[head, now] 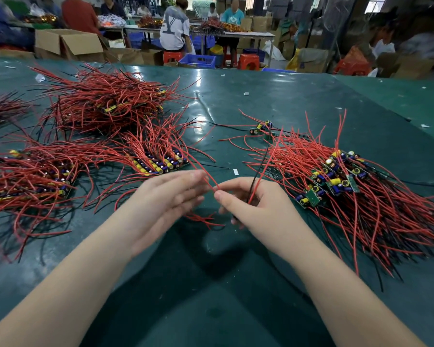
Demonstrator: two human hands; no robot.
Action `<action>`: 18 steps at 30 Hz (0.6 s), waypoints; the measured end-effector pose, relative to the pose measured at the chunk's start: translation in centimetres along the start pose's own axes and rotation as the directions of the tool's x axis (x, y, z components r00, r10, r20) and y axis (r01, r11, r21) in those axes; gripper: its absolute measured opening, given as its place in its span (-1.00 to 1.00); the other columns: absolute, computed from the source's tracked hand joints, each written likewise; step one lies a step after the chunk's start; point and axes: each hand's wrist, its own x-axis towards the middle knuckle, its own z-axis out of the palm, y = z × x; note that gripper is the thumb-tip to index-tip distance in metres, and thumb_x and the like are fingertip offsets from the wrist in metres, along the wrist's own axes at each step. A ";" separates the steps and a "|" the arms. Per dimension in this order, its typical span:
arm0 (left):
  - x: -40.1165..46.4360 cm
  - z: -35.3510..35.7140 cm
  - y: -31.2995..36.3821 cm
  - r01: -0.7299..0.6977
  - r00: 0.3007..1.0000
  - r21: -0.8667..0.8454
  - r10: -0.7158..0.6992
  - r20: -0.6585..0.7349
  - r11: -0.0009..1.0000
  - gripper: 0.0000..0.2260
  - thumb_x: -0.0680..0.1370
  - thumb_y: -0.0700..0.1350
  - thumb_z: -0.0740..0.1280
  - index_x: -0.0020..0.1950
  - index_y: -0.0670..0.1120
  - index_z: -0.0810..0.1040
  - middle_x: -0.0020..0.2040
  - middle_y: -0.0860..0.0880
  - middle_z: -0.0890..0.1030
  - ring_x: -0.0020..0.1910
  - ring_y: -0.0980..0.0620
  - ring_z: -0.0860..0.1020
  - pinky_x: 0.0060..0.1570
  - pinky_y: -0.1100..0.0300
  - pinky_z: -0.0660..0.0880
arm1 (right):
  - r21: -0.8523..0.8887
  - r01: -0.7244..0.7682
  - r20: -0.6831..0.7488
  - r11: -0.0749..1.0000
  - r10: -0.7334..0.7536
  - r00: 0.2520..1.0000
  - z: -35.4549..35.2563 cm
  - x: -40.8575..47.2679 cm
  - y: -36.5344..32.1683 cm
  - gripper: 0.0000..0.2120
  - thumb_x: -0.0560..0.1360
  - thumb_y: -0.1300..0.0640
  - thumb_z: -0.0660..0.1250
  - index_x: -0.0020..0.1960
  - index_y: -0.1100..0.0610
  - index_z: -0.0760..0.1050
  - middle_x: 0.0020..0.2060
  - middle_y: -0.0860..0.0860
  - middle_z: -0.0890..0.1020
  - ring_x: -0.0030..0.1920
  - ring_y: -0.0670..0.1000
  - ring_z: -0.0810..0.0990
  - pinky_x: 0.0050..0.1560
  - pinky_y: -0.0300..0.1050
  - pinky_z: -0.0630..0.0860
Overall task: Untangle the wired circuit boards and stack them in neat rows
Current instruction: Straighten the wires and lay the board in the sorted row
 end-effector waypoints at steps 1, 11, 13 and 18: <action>-0.2 0.1 -0.2 0.001 1.000 0.023 -0.001 0.029 1.000 -0.79 0.34 -0.11 0.40 -0.09 -0.16 0.70 -0.02 -0.13 0.70 -0.03 0.03 0.67 0.00 0.25 0.59 | 0.001 0.001 -0.011 1.000 -0.001 1.000 0.0 0.0 0.0 -0.95 0.48 0.13 0.42 -0.08 0.00 0.60 -0.41 -0.09 0.63 -0.39 -0.16 0.56 -0.34 -0.28 0.44; -0.6 0.8 -0.5 -0.089 0.995 0.089 0.092 -0.030 0.992 -0.87 0.35 -0.16 0.39 -0.20 -0.16 0.71 -0.17 -0.07 0.70 -0.18 0.11 0.66 -0.16 0.33 0.57 | 0.010 -0.020 -0.024 1.000 0.020 1.000 0.2 -0.2 -0.2 -0.83 0.48 0.12 0.42 0.05 -0.03 0.53 -0.20 -0.08 0.61 -0.15 -0.08 0.58 0.01 -0.03 0.58; -0.6 0.7 -0.4 -0.107 0.992 0.072 0.112 -0.062 0.992 -0.87 0.38 -0.18 0.37 -0.14 -0.17 0.68 -0.17 -0.08 0.70 -0.16 0.11 0.66 -0.17 0.33 0.57 | 0.011 0.009 -0.070 1.000 -0.008 0.998 -0.1 -0.1 -0.4 -0.87 0.51 0.18 0.38 -0.03 -0.04 0.58 -0.20 -0.10 0.65 -0.13 -0.13 0.62 0.03 -0.03 0.60; -0.8 0.9 -0.5 -0.099 0.995 0.089 0.101 -0.024 0.991 -0.78 0.37 -0.15 0.39 -0.02 -0.20 0.64 -0.09 -0.09 0.70 -0.06 0.09 0.65 -0.12 0.29 0.58 | 0.067 0.109 -0.190 0.992 -0.094 0.977 -0.7 0.0 -0.5 -0.77 0.48 0.30 0.39 -0.22 -0.01 0.62 -0.27 -0.12 0.70 -0.26 -0.21 0.61 -0.11 -0.18 0.59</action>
